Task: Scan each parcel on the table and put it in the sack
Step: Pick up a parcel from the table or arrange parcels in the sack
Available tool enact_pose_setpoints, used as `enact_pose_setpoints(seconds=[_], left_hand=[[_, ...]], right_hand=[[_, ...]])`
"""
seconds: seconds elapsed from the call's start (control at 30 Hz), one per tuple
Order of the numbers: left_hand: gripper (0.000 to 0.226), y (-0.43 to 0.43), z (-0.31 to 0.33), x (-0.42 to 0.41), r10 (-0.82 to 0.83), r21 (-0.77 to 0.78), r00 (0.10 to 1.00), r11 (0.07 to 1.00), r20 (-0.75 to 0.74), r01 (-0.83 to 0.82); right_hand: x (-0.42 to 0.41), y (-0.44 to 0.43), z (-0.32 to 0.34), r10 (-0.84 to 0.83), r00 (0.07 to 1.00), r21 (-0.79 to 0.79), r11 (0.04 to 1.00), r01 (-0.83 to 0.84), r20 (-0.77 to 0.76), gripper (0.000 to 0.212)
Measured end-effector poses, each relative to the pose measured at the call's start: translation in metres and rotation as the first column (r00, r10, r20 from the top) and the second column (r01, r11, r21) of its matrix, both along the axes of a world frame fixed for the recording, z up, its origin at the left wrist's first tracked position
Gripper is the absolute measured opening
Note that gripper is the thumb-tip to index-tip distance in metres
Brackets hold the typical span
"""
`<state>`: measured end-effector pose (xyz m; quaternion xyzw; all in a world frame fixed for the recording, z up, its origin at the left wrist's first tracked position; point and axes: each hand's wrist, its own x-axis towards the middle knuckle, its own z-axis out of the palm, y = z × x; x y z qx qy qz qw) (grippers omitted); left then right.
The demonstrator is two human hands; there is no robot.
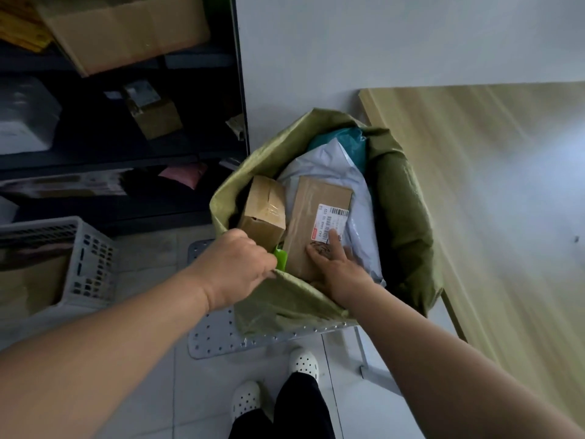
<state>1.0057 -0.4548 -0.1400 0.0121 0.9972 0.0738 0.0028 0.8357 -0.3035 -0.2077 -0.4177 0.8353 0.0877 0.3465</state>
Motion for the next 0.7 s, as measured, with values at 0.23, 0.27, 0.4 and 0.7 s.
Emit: enact_pose_setpoints(seconds=[0.23,0.27,0.4,0.7], left_hand=[[0.031,0.008,0.013,0.006,0.102,-0.055,0.981,0.994,0.164,-0.094],[0.032,0.009,0.013,0.006,0.11,-0.062,0.977,0.993,0.184,-0.1],[0.033,0.014,0.016,0.01,0.105,-0.092,0.975,0.992,0.197,-0.088],[0.027,0.022,0.035,-0.002,0.108,-0.157,0.932,0.986,0.347,-0.056]], right_hand=[[0.009,0.027,0.07,-0.12,0.968,-0.341,0.92,0.193,0.222,0.053],[0.015,0.04,0.078,-0.087,0.968,-0.344,0.924,0.167,0.236,0.054],[0.031,0.074,0.08,0.081,0.993,-0.129,0.987,-0.091,-0.082,0.028],[0.046,0.088,0.08,0.017,0.954,-0.218,0.972,-0.086,-0.299,0.023]])
